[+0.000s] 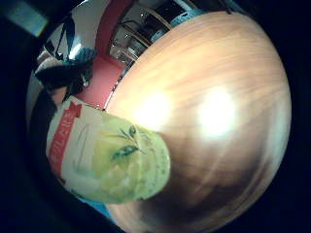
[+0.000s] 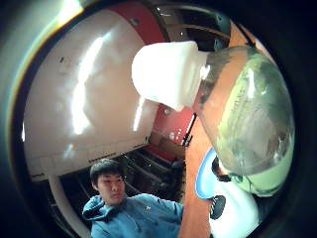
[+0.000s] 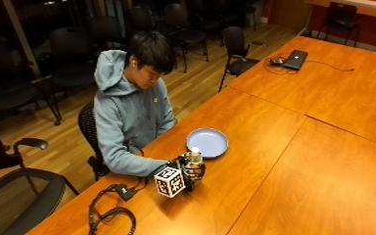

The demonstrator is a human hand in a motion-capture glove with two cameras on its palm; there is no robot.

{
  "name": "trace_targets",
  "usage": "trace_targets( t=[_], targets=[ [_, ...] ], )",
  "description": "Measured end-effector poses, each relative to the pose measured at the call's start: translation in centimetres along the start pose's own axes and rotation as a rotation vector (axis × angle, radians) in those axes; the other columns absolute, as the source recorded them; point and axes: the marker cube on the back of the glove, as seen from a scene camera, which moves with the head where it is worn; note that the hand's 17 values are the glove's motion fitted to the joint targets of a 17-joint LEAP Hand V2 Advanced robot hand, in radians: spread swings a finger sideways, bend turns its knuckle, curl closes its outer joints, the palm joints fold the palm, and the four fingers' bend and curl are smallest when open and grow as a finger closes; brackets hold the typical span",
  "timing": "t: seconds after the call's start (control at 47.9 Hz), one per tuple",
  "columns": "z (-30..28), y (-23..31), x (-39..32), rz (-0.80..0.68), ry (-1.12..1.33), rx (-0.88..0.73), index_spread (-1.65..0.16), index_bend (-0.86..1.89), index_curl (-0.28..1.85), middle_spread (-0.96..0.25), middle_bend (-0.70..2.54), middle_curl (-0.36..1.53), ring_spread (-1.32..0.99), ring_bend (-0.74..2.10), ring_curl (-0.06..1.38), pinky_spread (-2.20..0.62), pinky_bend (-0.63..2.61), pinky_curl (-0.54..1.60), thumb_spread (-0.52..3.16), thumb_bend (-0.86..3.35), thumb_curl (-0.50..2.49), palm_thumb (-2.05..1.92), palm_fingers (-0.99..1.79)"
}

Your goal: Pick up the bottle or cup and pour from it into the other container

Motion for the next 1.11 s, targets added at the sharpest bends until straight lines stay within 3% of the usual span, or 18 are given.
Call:
trace_targets(
  t=[0.272, 0.627, 0.752, 1.024, 1.107],
  targets=[
    [1.1, -0.6, -4.2, -0.052, 0.001, -0.053, -0.13, 0.12, 0.28, -0.05, 0.42, 0.45, -0.14, 0.6, 0.38, -0.17, 0.65, 0.3, 0.35, -0.03, 0.59, 1.08, 1.06],
    [1.5, -2.5, -12.5, -0.165, 0.129, -0.158, -0.13, 0.12, 0.3, -0.07, 0.39, 0.49, -0.17, 0.55, 0.42, -0.24, 0.58, 0.34, 0.2, -0.04, 0.65, 1.06, 1.1],
    [2.4, -3.0, -14.6, -0.189, 0.285, -0.258, -0.13, 0.12, 0.3, -0.07, 0.38, 0.5, -0.17, 0.54, 0.43, -0.24, 0.57, 0.35, 0.18, -0.04, 0.65, 1.05, 1.11],
    [6.8, -2.5, -16.8, -0.198, 0.865, -0.544, -0.12, 0.12, 0.31, -0.07, 0.38, 0.52, -0.18, 0.52, 0.45, -0.24, 0.55, 0.37, 0.15, -0.04, 0.67, 1.04, 1.14],
    [5.1, -5.6, -18.6, -0.195, 1.016, -0.641, -0.12, 0.13, 0.31, -0.07, 0.38, 0.52, -0.18, 0.52, 0.45, -0.24, 0.55, 0.38, 0.14, -0.04, 0.68, 1.03, 1.15]
  ],
)
